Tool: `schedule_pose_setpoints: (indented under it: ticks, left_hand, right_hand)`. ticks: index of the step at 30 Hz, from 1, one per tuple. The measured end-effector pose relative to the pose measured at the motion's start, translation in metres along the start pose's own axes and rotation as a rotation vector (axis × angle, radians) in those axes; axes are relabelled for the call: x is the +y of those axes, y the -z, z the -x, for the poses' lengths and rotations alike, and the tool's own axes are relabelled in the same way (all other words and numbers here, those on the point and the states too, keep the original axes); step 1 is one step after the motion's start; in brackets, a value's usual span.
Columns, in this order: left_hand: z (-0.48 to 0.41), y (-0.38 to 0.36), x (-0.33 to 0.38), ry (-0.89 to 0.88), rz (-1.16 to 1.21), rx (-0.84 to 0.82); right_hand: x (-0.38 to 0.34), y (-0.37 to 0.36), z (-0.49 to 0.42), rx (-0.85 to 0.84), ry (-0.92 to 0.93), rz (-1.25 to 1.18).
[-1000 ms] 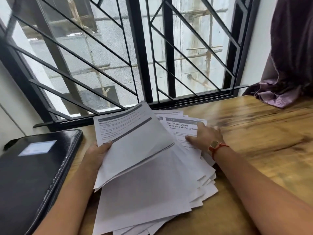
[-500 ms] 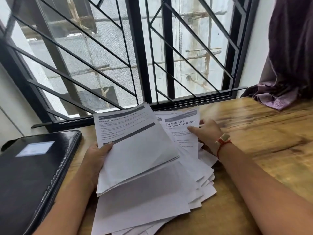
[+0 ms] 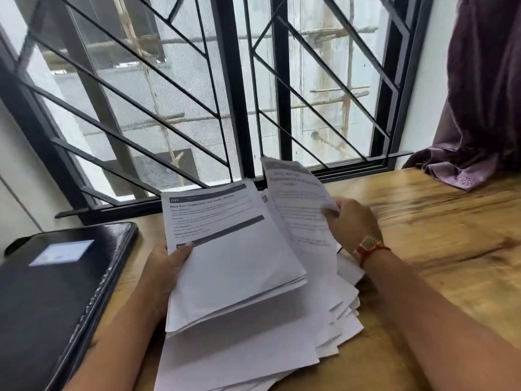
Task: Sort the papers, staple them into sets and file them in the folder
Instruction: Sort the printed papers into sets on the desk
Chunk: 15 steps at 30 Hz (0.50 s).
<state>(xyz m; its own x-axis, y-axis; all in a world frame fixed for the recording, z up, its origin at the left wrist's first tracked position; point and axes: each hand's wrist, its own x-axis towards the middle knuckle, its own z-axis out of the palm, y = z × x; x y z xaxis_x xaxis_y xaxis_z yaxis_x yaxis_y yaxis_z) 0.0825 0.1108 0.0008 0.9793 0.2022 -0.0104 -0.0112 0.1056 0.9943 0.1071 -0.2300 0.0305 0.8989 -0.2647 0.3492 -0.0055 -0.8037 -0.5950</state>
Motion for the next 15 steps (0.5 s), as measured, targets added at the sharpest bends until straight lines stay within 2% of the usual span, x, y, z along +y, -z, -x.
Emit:
schedule_pose_setpoints:
  ticks: [4,6,10,15]
  left_hand:
    - [-0.002,0.0,-0.002,-0.005,0.001,0.0]
    - [-0.002,0.0,-0.002,-0.007,0.007,-0.002]
    - [-0.003,0.001,-0.004,0.002,0.027,0.007]
    - [-0.002,0.001,-0.003,-0.008,0.045,0.008]
  right_hand:
    - [-0.005,0.005,0.001,0.392,0.183,-0.092]
    - [-0.007,0.007,0.001,0.513,0.276,-0.161]
    - [-0.015,0.014,0.005,0.623,0.36,-0.334]
    - [-0.024,0.023,0.009,0.662,0.353,-0.394]
